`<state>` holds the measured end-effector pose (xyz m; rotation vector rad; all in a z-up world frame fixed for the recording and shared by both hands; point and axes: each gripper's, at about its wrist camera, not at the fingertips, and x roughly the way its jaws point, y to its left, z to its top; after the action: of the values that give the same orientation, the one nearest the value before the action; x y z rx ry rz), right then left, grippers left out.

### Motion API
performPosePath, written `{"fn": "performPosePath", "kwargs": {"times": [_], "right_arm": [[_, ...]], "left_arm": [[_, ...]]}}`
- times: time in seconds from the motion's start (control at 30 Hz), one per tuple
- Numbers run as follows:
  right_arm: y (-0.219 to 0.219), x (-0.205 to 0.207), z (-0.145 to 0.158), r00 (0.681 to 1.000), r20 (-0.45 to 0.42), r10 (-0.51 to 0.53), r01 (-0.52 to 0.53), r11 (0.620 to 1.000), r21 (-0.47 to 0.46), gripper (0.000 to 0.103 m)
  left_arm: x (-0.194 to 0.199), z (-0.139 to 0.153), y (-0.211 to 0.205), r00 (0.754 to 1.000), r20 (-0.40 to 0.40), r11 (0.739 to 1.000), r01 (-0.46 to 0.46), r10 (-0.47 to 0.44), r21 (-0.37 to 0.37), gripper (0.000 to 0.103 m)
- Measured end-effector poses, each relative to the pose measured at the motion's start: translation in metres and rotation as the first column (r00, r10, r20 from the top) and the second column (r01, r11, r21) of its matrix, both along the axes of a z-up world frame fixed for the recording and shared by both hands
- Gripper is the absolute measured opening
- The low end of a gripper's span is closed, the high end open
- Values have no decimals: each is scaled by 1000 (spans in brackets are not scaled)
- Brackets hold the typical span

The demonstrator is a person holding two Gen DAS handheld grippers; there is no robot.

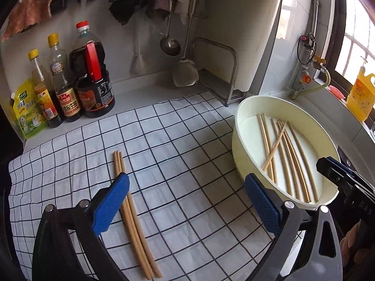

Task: Organize utensils
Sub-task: 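Move both open tools back toward the remaining chopsticks on the cloth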

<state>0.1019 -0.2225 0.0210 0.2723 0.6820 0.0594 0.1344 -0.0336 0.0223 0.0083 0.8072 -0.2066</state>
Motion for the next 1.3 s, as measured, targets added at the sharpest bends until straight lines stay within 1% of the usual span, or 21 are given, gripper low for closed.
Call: {"fn": "performPosePath", "kwargs": {"times": [0.1, 0.23, 0.37, 0.5, 0.67, 0.9, 1.07, 1.2, 1.3], "right_arm": [[22, -5, 1, 999, 14, 45, -44, 998, -41, 46], [49, -11, -1, 994, 25, 106, -104, 993, -58, 49], [73, -14, -6, 988, 21, 154, -152, 985, -79, 50], [96, -11, -13, 981, 3, 193, -192, 977, -94, 55], [114, -5, -21, 975, -31, 219, -221, 971, -89, 55], [140, 10, -36, 969, -79, 232, -240, 966, -99, 55], [164, 24, -50, 958, -125, 258, -272, 955, -116, 55], [185, 36, -65, 948, -163, 274, -298, 944, -141, 55], [196, 41, -74, 946, -171, 275, -302, 940, -161, 55]], "left_arm": [[-8, -4, 15, 1000, -8, 1000, -23, 23, -9, 97], [-18, -9, 32, 998, -11, 998, -56, 55, -16, 97], [-26, -13, 46, 996, -7, 996, -84, 84, 5, 97], [-30, -18, 58, 994, -6, 994, -108, 108, 22, 97], [-31, -29, 77, 991, -5, 990, -130, 130, 58, 97], [-19, -46, 113, 983, -32, 982, -182, 183, 46, 97], [-16, -60, 137, 975, -46, 975, -216, 219, 53, 97], [-6, -73, 151, 969, -75, 971, -235, 238, 42, 97], [0, -78, 156, 968, -69, 970, -240, 242, 38, 97]]}}
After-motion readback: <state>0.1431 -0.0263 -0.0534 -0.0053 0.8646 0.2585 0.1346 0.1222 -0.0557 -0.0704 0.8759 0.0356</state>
